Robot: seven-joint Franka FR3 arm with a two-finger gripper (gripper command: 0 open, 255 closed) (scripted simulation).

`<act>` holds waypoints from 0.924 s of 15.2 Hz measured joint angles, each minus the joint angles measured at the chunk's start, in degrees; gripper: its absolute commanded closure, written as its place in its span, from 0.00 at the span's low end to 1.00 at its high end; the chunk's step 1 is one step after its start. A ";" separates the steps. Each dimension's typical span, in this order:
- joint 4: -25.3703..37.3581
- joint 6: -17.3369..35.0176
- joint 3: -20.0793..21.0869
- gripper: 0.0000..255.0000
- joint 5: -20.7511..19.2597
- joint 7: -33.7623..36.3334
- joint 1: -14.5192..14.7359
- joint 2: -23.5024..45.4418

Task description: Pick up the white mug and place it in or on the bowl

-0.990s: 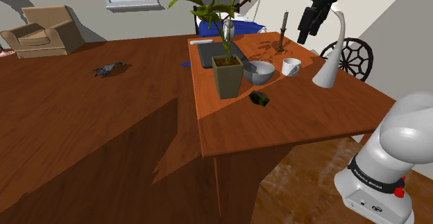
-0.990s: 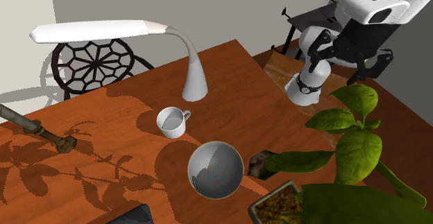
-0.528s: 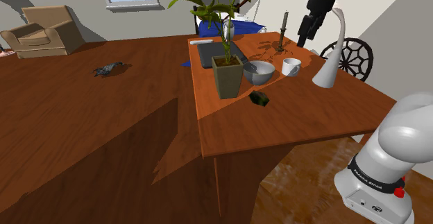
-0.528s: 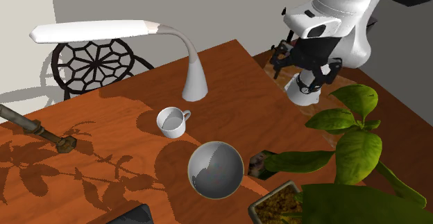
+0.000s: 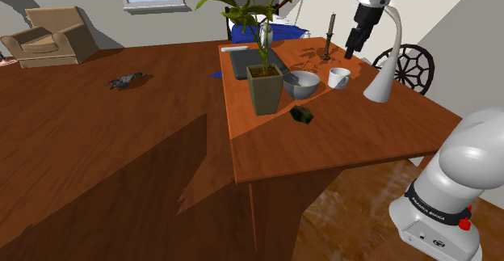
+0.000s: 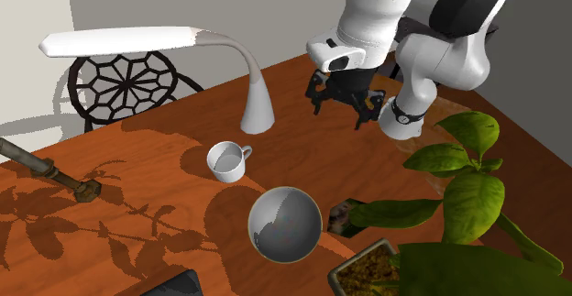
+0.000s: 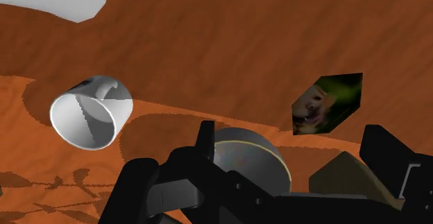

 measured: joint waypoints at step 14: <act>14.88 9.77 -14.07 0.00 10.83 -21.41 -1.02 27.79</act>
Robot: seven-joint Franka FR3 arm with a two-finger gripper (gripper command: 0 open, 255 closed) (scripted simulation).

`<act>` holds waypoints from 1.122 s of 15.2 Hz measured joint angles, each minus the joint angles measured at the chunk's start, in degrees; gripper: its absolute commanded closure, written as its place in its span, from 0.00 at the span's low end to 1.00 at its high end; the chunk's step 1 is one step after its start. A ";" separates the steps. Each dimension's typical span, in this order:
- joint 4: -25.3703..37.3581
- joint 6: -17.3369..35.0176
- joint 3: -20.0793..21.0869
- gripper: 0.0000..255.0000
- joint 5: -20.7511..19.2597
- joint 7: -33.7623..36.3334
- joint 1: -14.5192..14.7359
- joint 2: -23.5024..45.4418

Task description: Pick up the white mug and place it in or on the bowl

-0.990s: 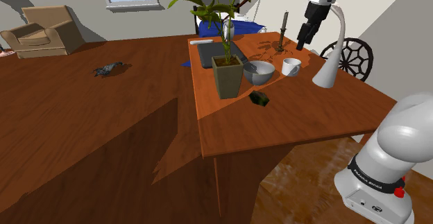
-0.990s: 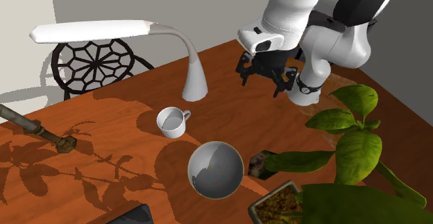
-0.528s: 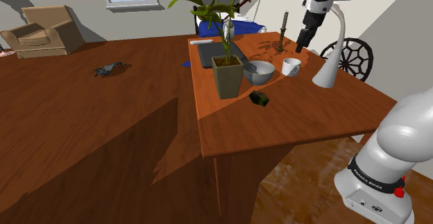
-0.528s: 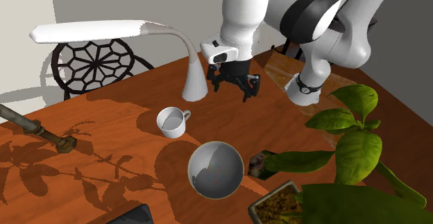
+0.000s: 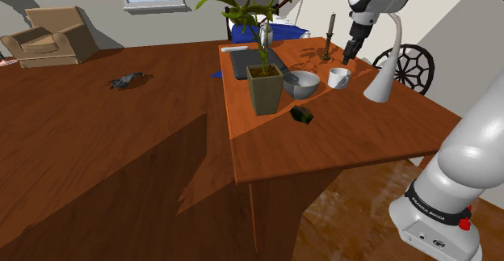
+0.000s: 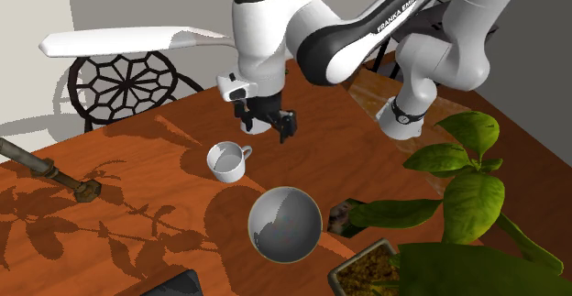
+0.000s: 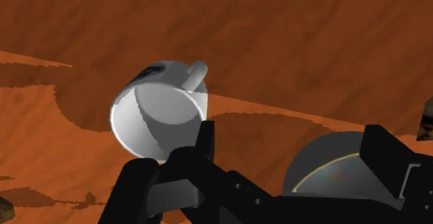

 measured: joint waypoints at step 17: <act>33.63 -4.71 1.55 0.00 20.03 -18.51 -15.53 37.10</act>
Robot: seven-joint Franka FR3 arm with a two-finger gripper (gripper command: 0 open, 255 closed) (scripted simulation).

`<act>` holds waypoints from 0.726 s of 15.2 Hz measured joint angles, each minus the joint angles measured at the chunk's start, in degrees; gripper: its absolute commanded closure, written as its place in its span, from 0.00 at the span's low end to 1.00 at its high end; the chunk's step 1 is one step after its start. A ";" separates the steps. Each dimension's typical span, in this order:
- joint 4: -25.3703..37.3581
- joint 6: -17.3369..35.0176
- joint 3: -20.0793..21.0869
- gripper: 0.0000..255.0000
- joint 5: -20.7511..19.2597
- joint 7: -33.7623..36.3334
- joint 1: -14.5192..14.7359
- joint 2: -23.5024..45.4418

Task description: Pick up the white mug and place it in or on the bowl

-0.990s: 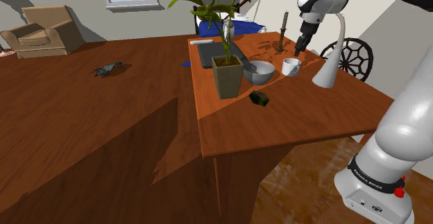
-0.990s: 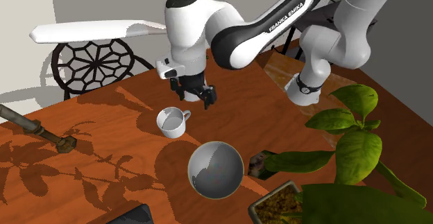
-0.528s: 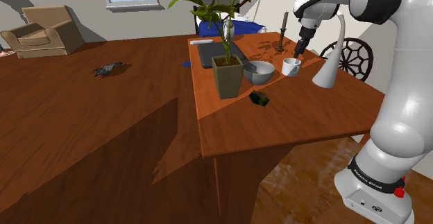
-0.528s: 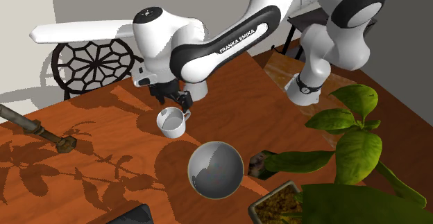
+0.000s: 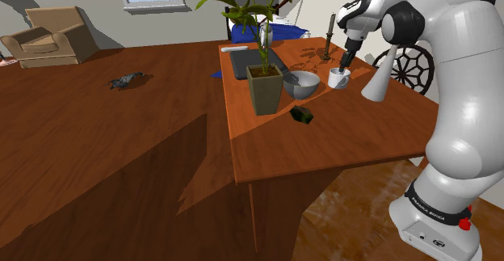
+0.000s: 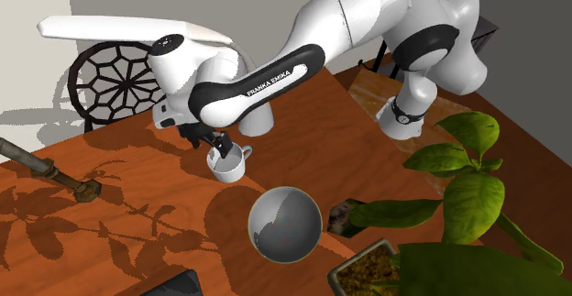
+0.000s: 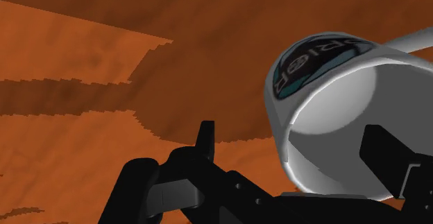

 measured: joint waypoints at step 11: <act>-0.97 2.86 0.78 0.00 1.03 -0.51 -0.08 2.05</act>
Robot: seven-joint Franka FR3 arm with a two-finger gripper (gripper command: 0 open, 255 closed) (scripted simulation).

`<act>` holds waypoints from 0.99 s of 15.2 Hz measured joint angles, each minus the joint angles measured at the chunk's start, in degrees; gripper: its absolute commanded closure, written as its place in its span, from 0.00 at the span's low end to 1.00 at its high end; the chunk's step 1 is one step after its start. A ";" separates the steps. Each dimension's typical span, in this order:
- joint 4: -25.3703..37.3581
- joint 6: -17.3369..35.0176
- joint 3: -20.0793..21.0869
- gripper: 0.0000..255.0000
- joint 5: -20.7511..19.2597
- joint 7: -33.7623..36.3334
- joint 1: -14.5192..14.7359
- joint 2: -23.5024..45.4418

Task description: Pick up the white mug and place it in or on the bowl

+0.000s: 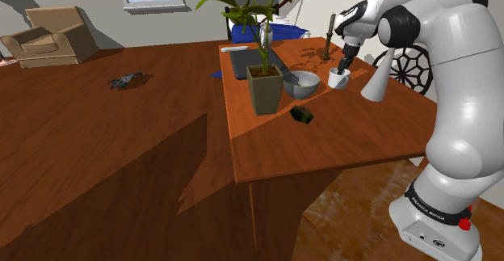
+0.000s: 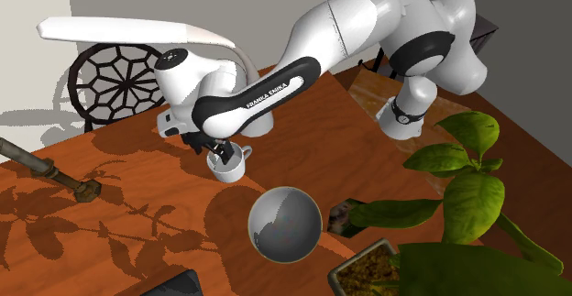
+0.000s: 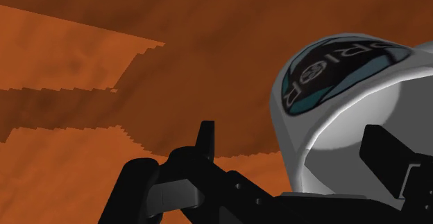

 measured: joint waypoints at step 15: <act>0.93 -1.74 -0.31 1.00 -0.56 0.60 0.12 -0.86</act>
